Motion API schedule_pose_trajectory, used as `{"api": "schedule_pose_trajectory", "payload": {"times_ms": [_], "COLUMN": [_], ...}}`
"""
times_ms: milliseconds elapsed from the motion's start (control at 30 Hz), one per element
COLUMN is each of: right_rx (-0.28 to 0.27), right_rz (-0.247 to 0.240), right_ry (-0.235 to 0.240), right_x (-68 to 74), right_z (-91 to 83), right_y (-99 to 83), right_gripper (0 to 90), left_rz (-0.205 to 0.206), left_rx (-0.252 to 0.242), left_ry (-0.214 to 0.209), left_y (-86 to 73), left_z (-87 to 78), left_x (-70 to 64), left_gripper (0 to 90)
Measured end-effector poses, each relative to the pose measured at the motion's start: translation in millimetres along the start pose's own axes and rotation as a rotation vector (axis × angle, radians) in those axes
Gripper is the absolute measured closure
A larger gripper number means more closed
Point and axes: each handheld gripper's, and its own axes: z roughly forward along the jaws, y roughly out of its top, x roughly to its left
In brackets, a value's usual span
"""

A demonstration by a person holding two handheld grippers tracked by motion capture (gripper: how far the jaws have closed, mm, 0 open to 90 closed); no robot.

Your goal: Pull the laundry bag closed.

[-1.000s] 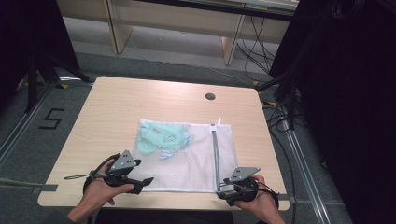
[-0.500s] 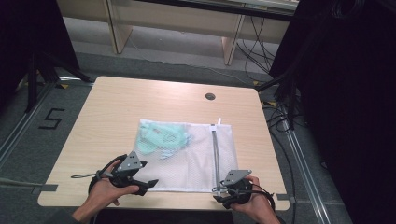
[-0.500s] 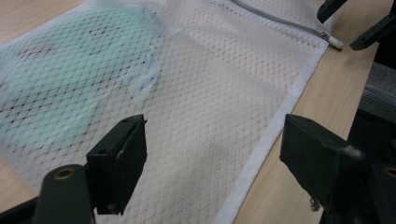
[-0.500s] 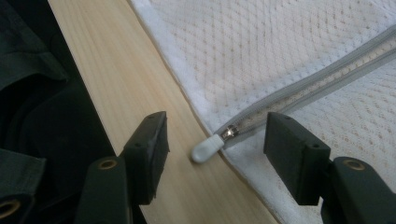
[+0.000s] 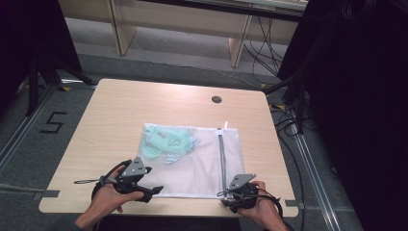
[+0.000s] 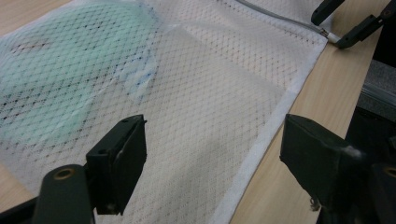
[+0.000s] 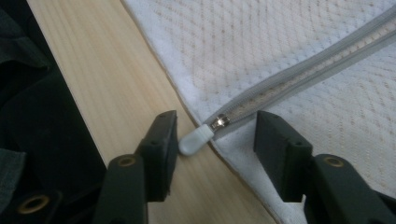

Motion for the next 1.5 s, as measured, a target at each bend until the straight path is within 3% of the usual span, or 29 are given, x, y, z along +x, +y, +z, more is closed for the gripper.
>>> {"api": "schedule_pose_trajectory", "payload": {"times_ms": [133, 167, 200, 300, 333, 400, 500, 533, 567, 600, 667, 733, 800, 833, 867, 967, 1000, 1033, 1067, 1233, 1267, 1333, 1400, 1433, 1500], "right_rx": [0.007, -0.004, -0.003, -0.013, -0.007, -0.013, -0.010, -0.013, -0.002, -0.005, 0.008, -0.014, -0.019, -0.019, -0.033, -0.040, -0.040, -0.040, -0.040, -0.051, -0.045, -0.052, -0.045, -0.043, -0.030], "right_rz": [0.028, 0.031, 0.054, 0.056, 0.079, 0.081, 0.097, 0.054, 0.077, 0.061, 0.107, 0.047, 0.065, 0.065, 0.072, 0.048, 0.074, 0.074, 0.062, 0.043, 0.080, 0.054, 0.069, 0.053, 0.079], "right_ry": [0.008, 0.002, 0.004, 0.003, -0.003, 0.006, -0.010, -0.003, 0.001, -0.004, -0.003, -0.012, -0.012, -0.012, -0.020, -0.020, -0.032, -0.032, -0.029, -0.021, -0.018, -0.010, -0.002, -0.018, -0.011], "right_x": [-1.0, -1.2, -0.7, -3.7, -3.3, -3.9, -3.5, -7.8, -5.9, -7.6, -4.4, -8.5, -6.5, -6.5, -6.5, -9.5, -8.1, -8.1, -8.9, -10.5, -10.2, -13.9, -12.5, -14.0, -11.6], "right_z": [-1.2, -0.5, -2.0, -2.6, -3.0, -4.1, -4.6, -6.4, -7.3, -7.3, -6.2, -5.5, -7.3, -7.3, -10.6, -12.5, -12.3, -12.3, -12.3, -11.4, -10.9, -10.6, -9.3, -7.9, -7.7], "right_y": [-0.3, -1.0, -1.0, -1.5, -2.0, -2.4, -2.6, -3.1, -3.0, -3.1, -3.4, -3.2, -3.5, -3.5, -2.7, -3.1, -3.1, -3.1, -3.2, -2.2, -1.8, -1.9, -2.0, -1.7, -1.6], "right_gripper": [60.4, 63.1, 64.8, 67.3, 69.6, 71.5, 77.5, 78.3, 79.1, 79.5, 80.6, 81.3, 84.7, 84.7, 86.1, 86.2, 86.3, 86.3, 86.4, 86.1, 85.8, 85.7, 85.5, 85.4, 85.5], "left_rz": [0.029, 0.006, 0.007, 0.006, 0.035, 0.011, 0.011, 0.011, 0.010, 0.011, 0.023, 0.019, 0.034, 0.035, 0.010, 0.042, 0.023, 0.033, 0.014, 0.017, 0.039, 0.045, 0.006, 0.017, 0.009], "left_rx": [0.004, 0.003, 0.004, 0.001, 0.005, 0.007, 0.006, 0.006, 0.006, 0.006, 0.003, -0.009, 0.004, 0.004, 0.009, 0.010, -0.007, 0.003, 0.007, 0.008, 0.011, 0.012, 0.001, 0.009, 0.004], "left_ry": [0.004, 0.003, 0.002, -0.001, -0.007, -0.004, -0.004, -0.006, -0.007, -0.007, -0.015, -0.017, -0.019, -0.019, -0.018, -0.023, -0.027, -0.024, -0.031, -0.034, -0.034, -0.034, -0.038, -0.032, -0.040], "left_y": [-0.1, -0.6, -0.6, -0.4, 0.1, -0.7, -0.8, -0.8, -0.7, -0.7, -0.5, -0.6, -0.4, -0.4, -0.7, 0.0, -0.4, -0.3, -0.7, -0.8, -0.1, -0.1, -0.7, -0.5, -0.7], "left_z": [0.2, 0.7, 0.7, 0.0, -0.4, 0.5, 0.7, 0.7, 0.7, 0.9, 1.2, 2.1, 1.3, 1.6, 1.5, 1.8, 3.3, 3.0, 3.0, 3.7, 3.5, 3.5, 5.2, 4.8, 5.3], "left_x": [1.7, 0.6, 0.6, -0.6, 0.7, -0.2, -0.5, -0.6, -0.7, -0.8, -0.9, -1.8, -0.8, -0.9, -2.8, -1.4, -2.8, -2.2, -3.5, -3.7, -3.0, -2.9, -5.2, -4.9, -5.5], "left_gripper": [22.2, 22.2, 22.2, 22.2, 22.2, 22.2, 22.2, 22.2, 22.2, 22.2, 22.1, 22.1, 22.1, 22.1, 22.1, 22.1, 22.0, 22.0, 22.0, 21.9, 21.9, 21.9, 21.8, 21.8, 21.8]}}
